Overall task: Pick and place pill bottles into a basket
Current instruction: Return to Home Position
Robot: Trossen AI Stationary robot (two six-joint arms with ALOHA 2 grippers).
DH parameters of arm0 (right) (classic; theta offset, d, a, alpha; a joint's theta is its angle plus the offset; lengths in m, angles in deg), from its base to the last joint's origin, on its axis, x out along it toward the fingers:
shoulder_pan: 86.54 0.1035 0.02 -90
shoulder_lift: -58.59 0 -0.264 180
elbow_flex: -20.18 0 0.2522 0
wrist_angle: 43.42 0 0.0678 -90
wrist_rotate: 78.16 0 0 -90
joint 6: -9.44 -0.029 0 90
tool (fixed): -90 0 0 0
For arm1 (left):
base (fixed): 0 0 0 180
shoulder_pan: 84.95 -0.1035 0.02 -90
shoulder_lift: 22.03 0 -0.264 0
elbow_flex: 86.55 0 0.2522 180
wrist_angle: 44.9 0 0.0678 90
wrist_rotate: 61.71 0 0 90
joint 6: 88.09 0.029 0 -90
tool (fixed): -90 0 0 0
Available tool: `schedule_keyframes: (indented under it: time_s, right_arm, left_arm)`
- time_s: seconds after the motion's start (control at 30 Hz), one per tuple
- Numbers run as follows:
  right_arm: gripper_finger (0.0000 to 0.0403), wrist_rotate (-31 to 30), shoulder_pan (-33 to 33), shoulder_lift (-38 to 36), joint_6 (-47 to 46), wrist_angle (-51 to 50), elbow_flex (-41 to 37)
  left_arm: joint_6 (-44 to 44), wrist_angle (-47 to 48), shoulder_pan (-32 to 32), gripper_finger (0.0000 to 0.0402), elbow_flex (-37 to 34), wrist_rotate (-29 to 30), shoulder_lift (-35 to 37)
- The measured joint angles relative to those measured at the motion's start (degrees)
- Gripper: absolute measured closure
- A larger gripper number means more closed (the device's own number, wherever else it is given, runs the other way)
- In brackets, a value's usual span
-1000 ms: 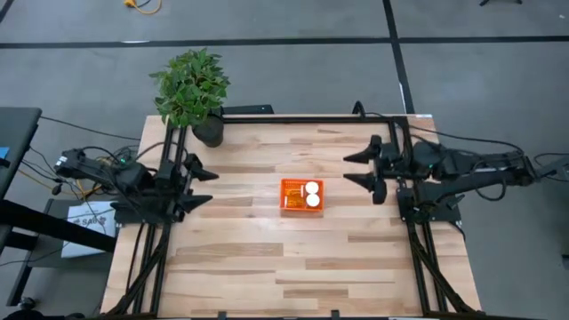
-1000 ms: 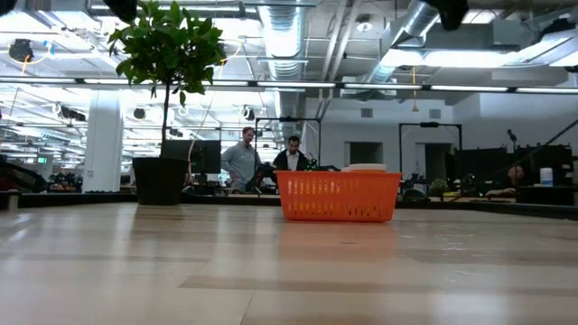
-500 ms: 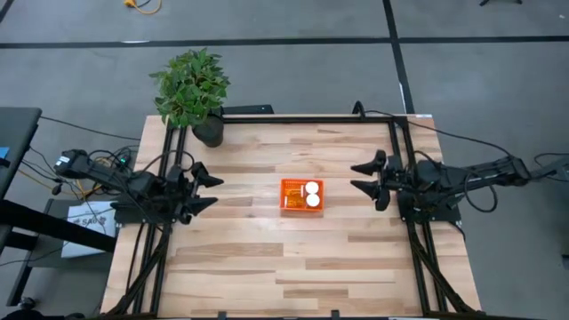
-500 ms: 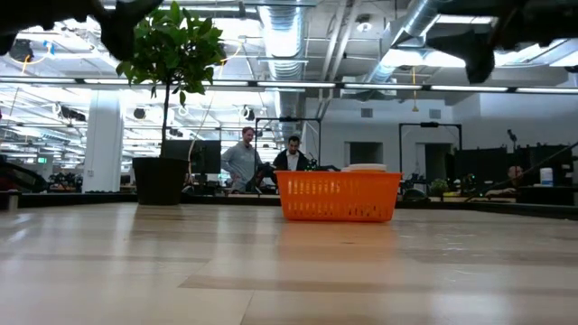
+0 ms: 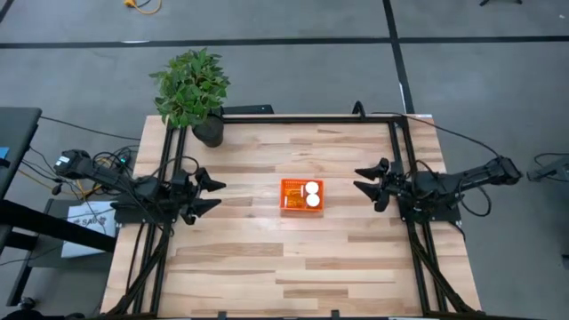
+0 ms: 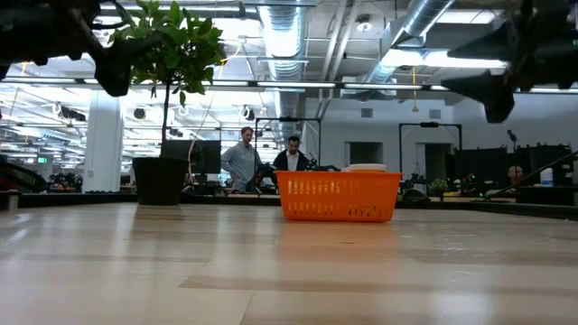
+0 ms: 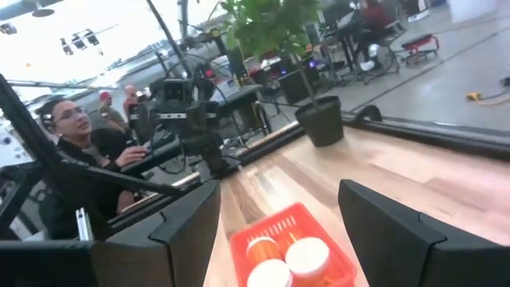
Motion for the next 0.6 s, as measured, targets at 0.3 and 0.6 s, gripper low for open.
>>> schedule_keyframes:
  time_s: [0.3,0.6]
  right_arm:
    - [0.0152,-4.9,1.9,-5.0,-6.3,-8.3,-3.6]
    - [0.0152,-5.1,2.4,-4.9,-4.9,-8.3,-3.7]
  left_arm:
    - [0.0,2.6,0.0,0.0111,0.0,0.1,-0.2]
    - [0.0,2.7,0.0,0.0111,0.0,3.2,-0.7]
